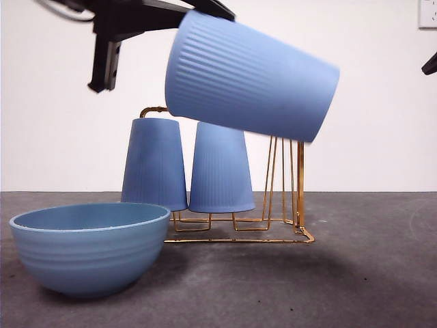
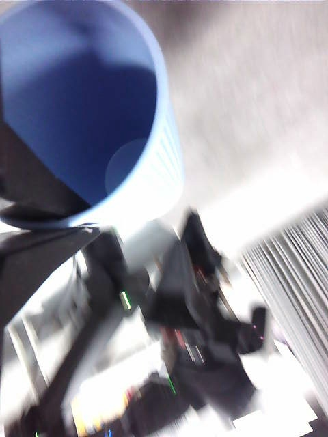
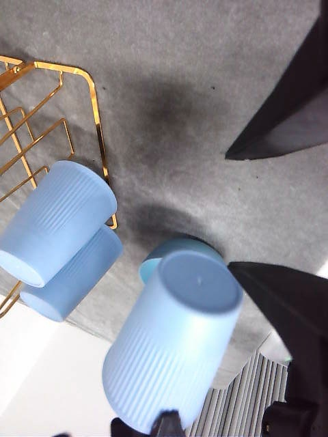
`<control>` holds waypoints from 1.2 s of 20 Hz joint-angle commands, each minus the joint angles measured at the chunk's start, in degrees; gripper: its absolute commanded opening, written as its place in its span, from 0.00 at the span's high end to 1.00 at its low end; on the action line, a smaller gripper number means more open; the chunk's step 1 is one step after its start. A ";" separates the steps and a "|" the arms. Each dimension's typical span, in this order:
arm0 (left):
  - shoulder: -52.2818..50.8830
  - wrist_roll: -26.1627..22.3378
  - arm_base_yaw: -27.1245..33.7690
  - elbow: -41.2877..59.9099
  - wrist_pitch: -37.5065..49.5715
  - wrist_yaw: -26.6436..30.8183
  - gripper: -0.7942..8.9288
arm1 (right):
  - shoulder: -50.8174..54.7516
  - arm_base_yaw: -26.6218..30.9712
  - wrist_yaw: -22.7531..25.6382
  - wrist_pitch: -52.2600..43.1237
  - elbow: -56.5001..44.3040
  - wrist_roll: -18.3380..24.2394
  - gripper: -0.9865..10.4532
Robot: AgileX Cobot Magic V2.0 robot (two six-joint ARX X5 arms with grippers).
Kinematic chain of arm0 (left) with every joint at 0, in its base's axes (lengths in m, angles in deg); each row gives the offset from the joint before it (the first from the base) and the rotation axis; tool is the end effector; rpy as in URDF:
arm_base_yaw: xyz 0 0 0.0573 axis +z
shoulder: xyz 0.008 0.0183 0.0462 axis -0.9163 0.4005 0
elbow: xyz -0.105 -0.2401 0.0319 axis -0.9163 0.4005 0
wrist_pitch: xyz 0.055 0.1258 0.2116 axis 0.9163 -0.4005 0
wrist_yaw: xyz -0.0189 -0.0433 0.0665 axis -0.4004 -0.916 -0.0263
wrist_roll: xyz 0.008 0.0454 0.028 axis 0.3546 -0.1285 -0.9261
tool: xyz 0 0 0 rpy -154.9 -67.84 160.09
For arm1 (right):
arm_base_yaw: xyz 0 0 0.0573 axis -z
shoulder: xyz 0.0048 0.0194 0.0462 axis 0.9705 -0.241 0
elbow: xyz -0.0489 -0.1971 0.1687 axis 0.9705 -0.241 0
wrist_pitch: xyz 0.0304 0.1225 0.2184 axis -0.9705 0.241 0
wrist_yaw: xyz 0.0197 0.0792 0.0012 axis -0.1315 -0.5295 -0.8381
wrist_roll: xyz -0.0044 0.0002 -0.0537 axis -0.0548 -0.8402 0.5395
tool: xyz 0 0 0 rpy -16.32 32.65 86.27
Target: Right arm lift cup from the cupboard, then place it on the right of the bowl
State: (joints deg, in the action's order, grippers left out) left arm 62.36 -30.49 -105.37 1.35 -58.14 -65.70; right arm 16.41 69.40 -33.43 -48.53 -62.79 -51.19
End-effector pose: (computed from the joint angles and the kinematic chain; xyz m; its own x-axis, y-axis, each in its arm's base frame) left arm 0.1846 -0.1751 0.2763 0.0522 -0.9292 -0.3659 0.5930 0.3236 -0.7373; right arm 0.0964 0.0307 0.2215 0.5555 0.7387 -0.3817 -0.3225 0.6146 0.7199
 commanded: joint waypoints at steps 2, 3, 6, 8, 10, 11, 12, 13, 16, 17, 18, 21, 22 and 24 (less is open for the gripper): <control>4.94 -17.00 -3.56 -10.80 -15.32 7.82 0.91 | -0.04 0.04 0.07 -0.20 0.02 1.53 0.71; 6.43 -19.23 -4.35 -13.53 -18.75 9.92 0.91 | -0.04 0.04 0.07 -0.20 0.02 1.55 0.71; 11.04 -24.83 -6.64 -21.22 -27.10 15.10 0.91 | -0.04 0.04 0.09 -0.20 0.02 2.03 0.71; 13.97 -27.67 -8.11 -25.88 -31.26 17.84 0.91 | -0.04 0.04 0.09 -0.20 0.02 2.51 0.71; 17.09 -29.90 -9.66 -30.58 -34.67 21.03 0.91 | -0.04 0.04 0.07 -0.17 0.02 2.82 0.71; 18.34 -30.67 -10.36 -32.50 -36.09 22.60 0.91 | -0.04 0.04 0.07 -0.17 0.02 2.80 0.71; 19.89 -31.63 -11.19 -34.73 -37.83 24.46 0.91 | -0.04 0.04 0.07 -0.17 0.02 2.80 0.71; 21.18 -32.54 -11.91 -36.79 -39.71 26.38 0.91 | -0.04 0.04 0.07 -0.17 0.02 2.80 0.71; 25.14 -36.22 -14.10 -42.34 -45.29 31.26 0.91 | -0.04 0.04 0.07 -0.17 0.02 2.80 0.71; 26.16 -37.22 -14.69 -43.60 -46.80 32.15 0.91 | -0.04 0.04 0.07 -0.17 0.02 2.80 0.71; 27.45 -38.27 -15.32 -44.98 -48.41 33.18 0.91 | -0.04 0.04 0.07 -0.17 0.02 2.80 0.71; 30.56 -40.76 -16.72 -47.87 -52.98 36.00 0.91 | -0.04 0.04 0.07 -0.17 0.02 2.80 0.71; 31.76 -42.01 -17.40 -48.28 -54.16 37.20 0.91 | -0.04 0.04 0.04 -0.17 0.02 2.82 0.71; 33.68 -43.32 -18.56 -48.28 -55.58 39.19 0.91 | -0.04 0.04 0.07 0.00 0.02 2.82 0.71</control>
State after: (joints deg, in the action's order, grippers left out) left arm 95.08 -71.89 -123.23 -45.47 -114.08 -26.73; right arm 16.41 69.40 -33.43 -48.18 -62.79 -49.11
